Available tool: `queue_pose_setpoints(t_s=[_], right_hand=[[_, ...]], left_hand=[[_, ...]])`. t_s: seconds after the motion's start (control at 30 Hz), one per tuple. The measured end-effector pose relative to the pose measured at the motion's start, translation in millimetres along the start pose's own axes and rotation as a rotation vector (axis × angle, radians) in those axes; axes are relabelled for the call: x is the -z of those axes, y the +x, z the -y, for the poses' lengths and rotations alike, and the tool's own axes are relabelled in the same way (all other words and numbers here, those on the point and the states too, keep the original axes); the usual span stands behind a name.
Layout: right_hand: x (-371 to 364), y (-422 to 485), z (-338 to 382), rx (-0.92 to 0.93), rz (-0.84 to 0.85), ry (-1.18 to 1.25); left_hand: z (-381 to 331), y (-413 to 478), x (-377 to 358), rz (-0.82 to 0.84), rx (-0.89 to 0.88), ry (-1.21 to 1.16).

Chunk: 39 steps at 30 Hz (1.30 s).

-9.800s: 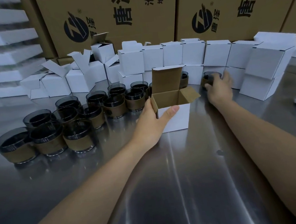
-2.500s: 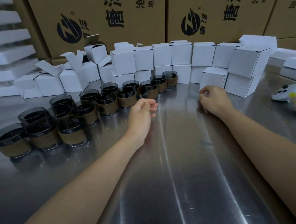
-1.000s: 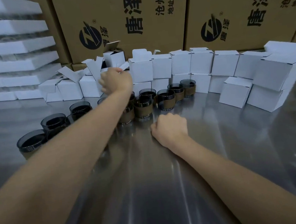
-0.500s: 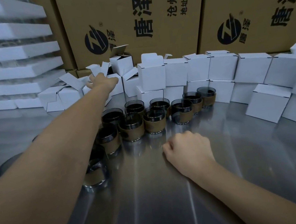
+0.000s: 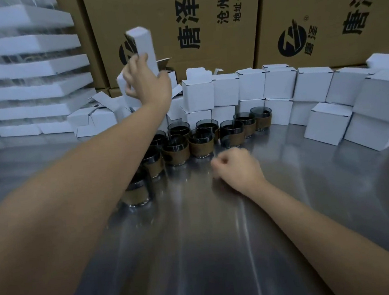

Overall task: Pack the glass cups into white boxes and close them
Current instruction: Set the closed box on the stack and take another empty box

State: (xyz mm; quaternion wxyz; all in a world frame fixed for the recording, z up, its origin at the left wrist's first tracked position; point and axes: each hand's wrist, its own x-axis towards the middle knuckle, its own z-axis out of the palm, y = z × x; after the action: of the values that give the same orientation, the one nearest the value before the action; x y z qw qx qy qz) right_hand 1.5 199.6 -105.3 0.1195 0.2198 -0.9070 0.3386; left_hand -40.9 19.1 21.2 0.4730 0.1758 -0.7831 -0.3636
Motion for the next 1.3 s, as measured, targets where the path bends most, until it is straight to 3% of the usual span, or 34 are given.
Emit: queue_pose_setpoints(t_s=[0.07,0.17,0.23,0.33,0.43,0.53,0.63,0.73,0.83,0.97,1.1,1.17,1.3], right_hand=[[8,-4,-3,-0.066,-0.114,0.355],[22,-15,-10,-0.245,-0.326,0.679],[30,-23,-14,-0.357,-0.425,0.828],[42,-34,-17,-0.429,-0.495,0.919],[46,-42,-21,-0.408,-0.438,0.863],[48,-42,-22,-0.397,-0.314,0.825],[50,-41,-17,-0.347,-0.249,0.885],[47,-41,-19,-0.171,-0.164,0.839],[43,-42,-21,-0.028,-0.079,0.705],[38,-40,-19,0.002,-0.177,0.537],[36,-45,-16,0.092,-0.231,0.418],[33,-47,-12,0.127,-0.251,0.373],[31,-49,-5,0.028,-0.318,0.380]], left_hand=[[-21,-29,15,0.003,-0.058,-0.177],[-44,-76,35,0.102,-0.130,-0.398],[-52,-104,42,0.154,-0.068,-0.574],[-55,-136,41,0.245,0.163,-0.787],[-36,-156,27,0.342,0.422,-0.843],[-11,-165,18,0.433,0.535,-0.854],[8,-164,14,0.509,0.479,-0.799],[23,-163,8,0.545,0.358,-0.621],[24,-165,9,0.521,0.448,-0.685],[20,-166,15,0.572,0.594,-0.888],[20,-170,15,0.762,0.458,-0.760],[23,-173,14,0.792,0.376,-0.766],[22,-173,17,0.784,0.345,-0.811]])
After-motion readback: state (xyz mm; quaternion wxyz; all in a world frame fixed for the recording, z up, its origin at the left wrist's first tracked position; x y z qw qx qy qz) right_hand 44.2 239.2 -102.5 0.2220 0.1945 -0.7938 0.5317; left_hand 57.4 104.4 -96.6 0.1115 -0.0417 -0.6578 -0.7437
